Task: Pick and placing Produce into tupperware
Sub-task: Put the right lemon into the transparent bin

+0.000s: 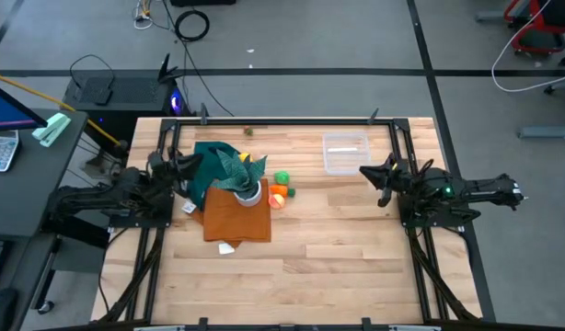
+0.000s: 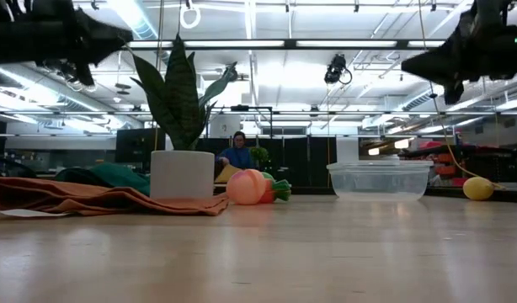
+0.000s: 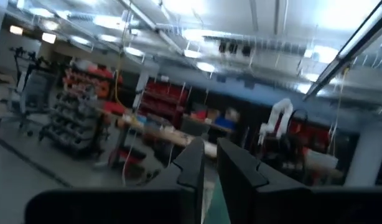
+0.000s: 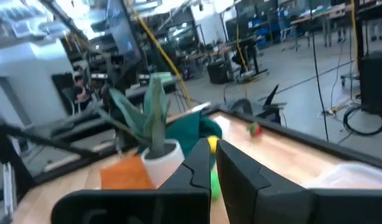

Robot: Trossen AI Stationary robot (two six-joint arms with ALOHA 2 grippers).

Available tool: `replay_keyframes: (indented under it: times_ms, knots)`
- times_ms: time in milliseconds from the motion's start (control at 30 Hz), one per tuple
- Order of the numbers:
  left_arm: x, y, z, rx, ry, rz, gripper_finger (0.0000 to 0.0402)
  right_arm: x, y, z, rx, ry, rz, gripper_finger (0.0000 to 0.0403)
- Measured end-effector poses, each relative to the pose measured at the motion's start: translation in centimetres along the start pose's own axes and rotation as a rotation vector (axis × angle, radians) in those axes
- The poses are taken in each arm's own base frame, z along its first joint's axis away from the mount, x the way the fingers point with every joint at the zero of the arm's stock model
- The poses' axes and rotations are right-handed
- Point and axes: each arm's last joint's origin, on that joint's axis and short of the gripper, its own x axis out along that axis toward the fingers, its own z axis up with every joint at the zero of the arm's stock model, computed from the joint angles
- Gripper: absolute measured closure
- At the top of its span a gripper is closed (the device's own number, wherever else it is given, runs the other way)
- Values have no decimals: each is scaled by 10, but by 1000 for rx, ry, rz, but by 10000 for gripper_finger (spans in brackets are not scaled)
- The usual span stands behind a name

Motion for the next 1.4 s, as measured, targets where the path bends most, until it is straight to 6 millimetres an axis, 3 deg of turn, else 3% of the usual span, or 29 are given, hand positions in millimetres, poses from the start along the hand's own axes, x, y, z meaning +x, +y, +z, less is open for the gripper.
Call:
replay_keyframes:
  times_ms: [267, 467, 800, 1000, 1200, 1400]
  knots:
    - [3, -5, 41, -133, -147, 133, 366, -8, 1, 45, 95, -161, -177, 402]
    - [5, -8, 62, -116, -193, 182, 369, -6, 4, 71, 90, -203, -221, 402]
    - [32, -19, 78, -124, -69, 409, 364, 13, 11, 116, 13, -111, -368, 402]
    - [47, -28, 103, -141, 12, 511, 371, 14, 13, 147, -31, -12, -429, 402]
    - [65, -34, 136, -101, 56, 610, 368, 12, 10, 158, -46, 99, -522, 402]
    - [89, -38, 152, -78, 179, 640, 367, 14, 6, 155, -10, 162, -494, 402]
